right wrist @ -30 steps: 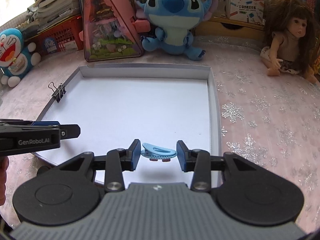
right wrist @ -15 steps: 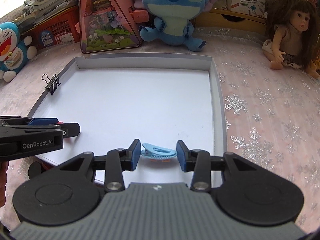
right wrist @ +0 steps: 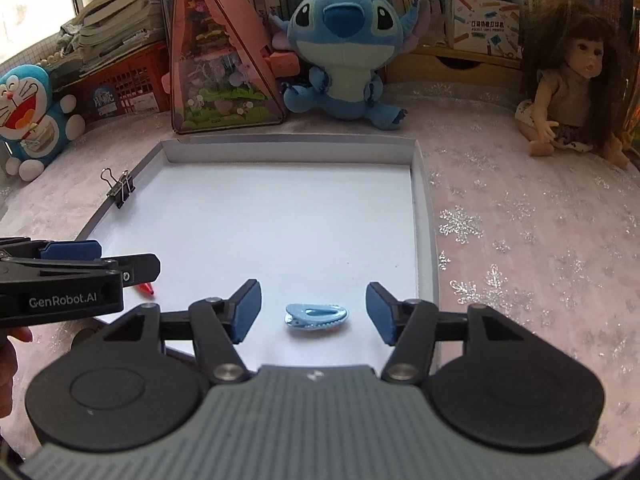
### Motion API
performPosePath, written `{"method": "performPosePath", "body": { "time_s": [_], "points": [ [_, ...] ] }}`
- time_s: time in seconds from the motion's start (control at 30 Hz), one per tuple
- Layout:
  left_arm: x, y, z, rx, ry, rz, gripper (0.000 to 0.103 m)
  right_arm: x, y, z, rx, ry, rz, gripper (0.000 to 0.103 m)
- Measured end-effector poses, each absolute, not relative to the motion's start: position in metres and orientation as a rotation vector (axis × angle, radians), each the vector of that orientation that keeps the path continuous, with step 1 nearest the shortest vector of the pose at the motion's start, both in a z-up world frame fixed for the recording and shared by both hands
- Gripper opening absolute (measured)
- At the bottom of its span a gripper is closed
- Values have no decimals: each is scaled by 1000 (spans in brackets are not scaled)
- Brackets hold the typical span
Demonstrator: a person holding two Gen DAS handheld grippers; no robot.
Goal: Organize rigid objects
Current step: 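Drop the red crayon in the tray with the left gripper while the right drops the blue clip, then grasp the clear plastic lid with the left gripper while the right grasps a black binder clip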
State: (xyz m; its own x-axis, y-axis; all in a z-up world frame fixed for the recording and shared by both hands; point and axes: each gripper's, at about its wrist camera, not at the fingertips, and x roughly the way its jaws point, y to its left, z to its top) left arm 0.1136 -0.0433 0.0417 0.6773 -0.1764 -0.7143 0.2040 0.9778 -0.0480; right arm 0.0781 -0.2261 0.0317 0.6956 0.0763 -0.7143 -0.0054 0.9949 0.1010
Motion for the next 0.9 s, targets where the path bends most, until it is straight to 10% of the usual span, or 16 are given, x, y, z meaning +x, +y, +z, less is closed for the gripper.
{"method": "performPosePath", "body": {
  "time_s": [0.6,0.9],
  "points": [
    [4,7,20,81,590,-240,87,-30,-232,14,-111,511,53,86],
    [-7,21,9,67,584,-242,49,-55,-236,9,-97,512,174,48]
  ]
}}
